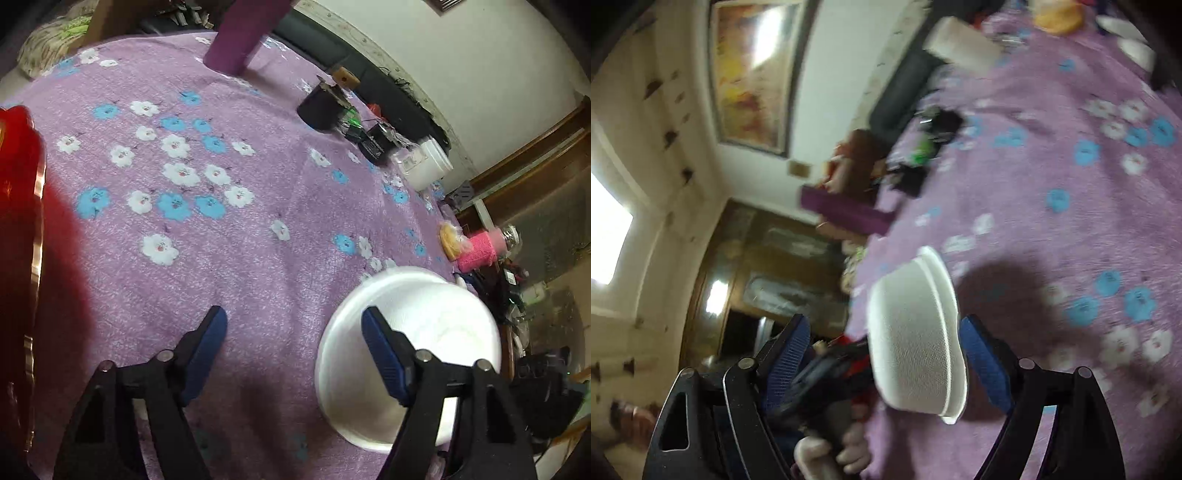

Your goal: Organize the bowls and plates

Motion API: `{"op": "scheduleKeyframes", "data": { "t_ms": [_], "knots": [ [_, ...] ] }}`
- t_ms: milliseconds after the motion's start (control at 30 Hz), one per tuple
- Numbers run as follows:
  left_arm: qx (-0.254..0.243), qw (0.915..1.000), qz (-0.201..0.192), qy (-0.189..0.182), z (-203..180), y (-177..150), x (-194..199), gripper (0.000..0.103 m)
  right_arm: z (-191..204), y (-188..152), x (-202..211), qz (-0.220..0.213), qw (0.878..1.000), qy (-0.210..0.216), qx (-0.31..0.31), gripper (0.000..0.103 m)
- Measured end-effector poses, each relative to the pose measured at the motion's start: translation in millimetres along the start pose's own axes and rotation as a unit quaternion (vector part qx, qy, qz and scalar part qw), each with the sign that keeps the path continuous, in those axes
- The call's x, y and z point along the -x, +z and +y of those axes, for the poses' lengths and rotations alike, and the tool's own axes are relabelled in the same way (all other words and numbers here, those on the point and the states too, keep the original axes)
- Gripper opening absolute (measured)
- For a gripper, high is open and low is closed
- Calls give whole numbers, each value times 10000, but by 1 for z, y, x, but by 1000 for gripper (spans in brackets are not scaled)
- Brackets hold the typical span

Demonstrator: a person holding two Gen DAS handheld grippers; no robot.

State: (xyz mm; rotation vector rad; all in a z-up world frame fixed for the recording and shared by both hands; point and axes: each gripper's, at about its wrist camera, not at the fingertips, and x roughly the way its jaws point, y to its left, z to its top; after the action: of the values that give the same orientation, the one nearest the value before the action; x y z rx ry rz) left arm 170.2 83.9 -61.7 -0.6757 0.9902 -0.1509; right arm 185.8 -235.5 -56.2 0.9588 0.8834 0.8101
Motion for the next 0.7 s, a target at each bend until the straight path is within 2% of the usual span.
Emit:
{"op": "scheduleKeyframes", "data": {
  "t_ms": [33, 67, 100, 133, 200, 267, 300, 367, 400, 433, 467, 533, 633, 700],
  "knots": [
    [-134, 9998, 146, -89, -9, -6, -4, 79, 6, -6, -14, 422, 9973, 579, -150, 87],
    [-238, 9993, 236, -160, -16, -12, -7, 79, 10, -10, -24, 601, 9955, 709, -160, 87],
    [-361, 9985, 337, -244, -24, -19, -11, 79, 20, -16, -36, 753, 9951, 643, 12, 87],
    [-399, 9987, 262, -194, -29, -26, -12, 78, 32, -24, -50, 947, 9937, 533, 279, 93],
    [-391, 9988, 167, -227, -27, -29, -10, 78, 39, -33, -63, 971, 9937, 183, 529, 97],
    [-413, 9984, 228, -316, -25, -29, -9, 78, 33, -37, -66, 1017, 9937, 353, 302, 94],
    [-420, 9982, 271, -333, -25, -30, -8, 78, 31, -39, -65, 951, 9947, 348, 185, 87],
    [-306, 9982, 359, -384, -21, -32, -5, 78, 36, -39, -54, 635, 9975, -55, 305, 73],
    [-253, 9982, 388, -393, -20, -32, -3, 78, 44, -37, -50, 536, 9967, -348, 490, 53],
    [-217, 9982, 417, -375, -18, -34, 0, 78, 54, -36, -48, 451, 9939, -690, 729, 38],
    [-208, 9983, 431, -324, -17, -36, 2, 79, 62, -36, -43, 408, 9915, -867, 882, 36],
    [-281, 9987, 410, -130, -17, -43, 9, 79, 90, -39, -44, 359, 9784, -1397, 1478, 36],
    [-608, 9961, 249, 595, -18, -54, 24, 79, 122, -57, -55, 416, 9423, -2232, 2459, 37],
    [-842, 9917, -3, 972, -18, -63, 42, 79, 128, -67, -64, 550, 9280, -2419, 2780, 37]
  ]
}}
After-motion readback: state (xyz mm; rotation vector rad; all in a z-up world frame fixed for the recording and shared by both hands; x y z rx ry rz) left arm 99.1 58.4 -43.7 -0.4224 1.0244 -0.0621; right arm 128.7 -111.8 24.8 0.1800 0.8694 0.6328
